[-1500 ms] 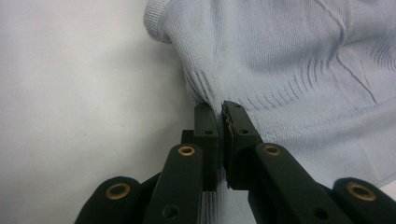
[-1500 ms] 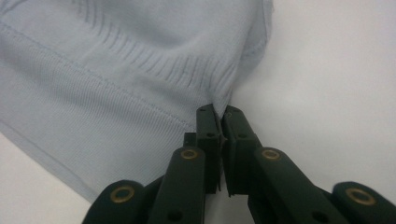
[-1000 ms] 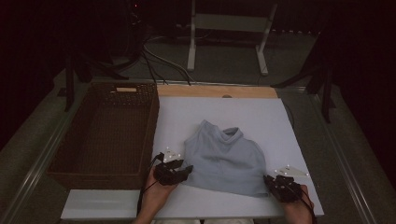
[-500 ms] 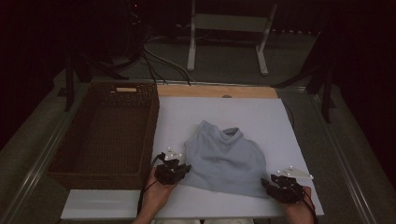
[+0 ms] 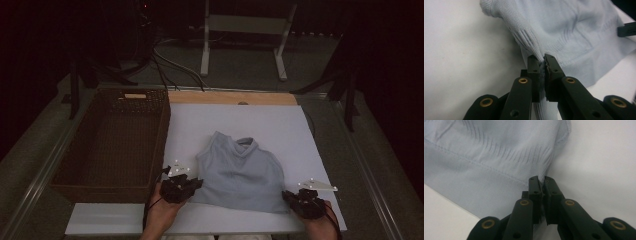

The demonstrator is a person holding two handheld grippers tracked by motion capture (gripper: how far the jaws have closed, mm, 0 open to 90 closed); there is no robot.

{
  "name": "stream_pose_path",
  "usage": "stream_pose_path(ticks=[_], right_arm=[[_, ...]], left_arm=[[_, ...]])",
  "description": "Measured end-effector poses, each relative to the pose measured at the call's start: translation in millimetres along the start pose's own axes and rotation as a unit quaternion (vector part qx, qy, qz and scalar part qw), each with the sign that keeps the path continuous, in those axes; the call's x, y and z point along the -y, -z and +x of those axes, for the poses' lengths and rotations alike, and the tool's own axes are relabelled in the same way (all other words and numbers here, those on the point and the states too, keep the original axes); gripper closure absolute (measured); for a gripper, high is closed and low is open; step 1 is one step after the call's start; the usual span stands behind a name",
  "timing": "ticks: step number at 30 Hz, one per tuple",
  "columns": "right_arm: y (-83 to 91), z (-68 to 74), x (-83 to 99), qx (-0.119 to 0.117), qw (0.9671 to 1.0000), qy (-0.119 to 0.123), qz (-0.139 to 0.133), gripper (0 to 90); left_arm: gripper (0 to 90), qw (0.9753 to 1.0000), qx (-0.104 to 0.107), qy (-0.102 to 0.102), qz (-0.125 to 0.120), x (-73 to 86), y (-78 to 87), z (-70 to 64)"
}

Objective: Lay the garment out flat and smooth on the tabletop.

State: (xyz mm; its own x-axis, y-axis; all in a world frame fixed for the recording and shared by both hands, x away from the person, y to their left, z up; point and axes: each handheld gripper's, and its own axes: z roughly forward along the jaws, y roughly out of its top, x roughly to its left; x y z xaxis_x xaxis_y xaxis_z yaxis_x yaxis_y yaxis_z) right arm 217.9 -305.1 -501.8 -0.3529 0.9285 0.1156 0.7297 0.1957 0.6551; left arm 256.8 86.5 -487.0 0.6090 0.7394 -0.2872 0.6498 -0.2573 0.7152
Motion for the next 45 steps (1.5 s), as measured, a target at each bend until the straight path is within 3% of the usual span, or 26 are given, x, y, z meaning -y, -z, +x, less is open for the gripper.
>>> stream_pose_path(ticks=[4,15,24,28,33,38,40,41,45], right_arm=[[8.1,4.5,1.5,-0.005,0.9999,0.006,-0.009,86.2],[21.2,11.8,10.6,-0.019,0.9996,0.015,-0.016,86.1],[30.4,16.6,23.6,-0.027,0.9993,0.025,-0.010,86.1],[28.7,16.2,23.8,-0.024,0.9993,0.028,-0.005,86.1],[20.4,18.1,20.2,0.002,0.9990,0.044,0.005,86.0],[11.3,19.9,17.2,0.020,0.9982,0.053,0.021,85.7],[10.6,21.1,16.6,0.022,0.9981,0.054,0.021,82.4],[11.2,21.7,16.1,0.025,0.9980,0.055,0.018,78.6],[14.1,20.8,7.7,0.023,0.9988,0.043,-0.009,55.4]], left_arm=[[86.4,0.9999,0.007,-0.011,-0.002,4.4,11.9,-5.2],[86.3,0.9996,0.028,-0.001,-0.003,21.1,27.7,-10.4],[86.3,0.9993,0.035,-0.001,0.012,35.3,34.5,-14.8],[86.3,0.9996,0.021,-0.005,0.016,33.5,30.8,-13.3],[86.4,0.9998,0.004,0.002,0.020,28.3,20.6,-6.9],[85.8,0.9991,-0.010,0.000,0.040,30.1,12.5,-7.5],[79.6,0.9996,-0.007,-0.005,0.027,29.2,14.4,-9.1],[72.1,0.9997,-0.008,-0.008,0.022,27.6,15.6,-9.5],[45.4,0.9998,-0.016,-0.005,0.004,20.0,13.4,-10.9]])
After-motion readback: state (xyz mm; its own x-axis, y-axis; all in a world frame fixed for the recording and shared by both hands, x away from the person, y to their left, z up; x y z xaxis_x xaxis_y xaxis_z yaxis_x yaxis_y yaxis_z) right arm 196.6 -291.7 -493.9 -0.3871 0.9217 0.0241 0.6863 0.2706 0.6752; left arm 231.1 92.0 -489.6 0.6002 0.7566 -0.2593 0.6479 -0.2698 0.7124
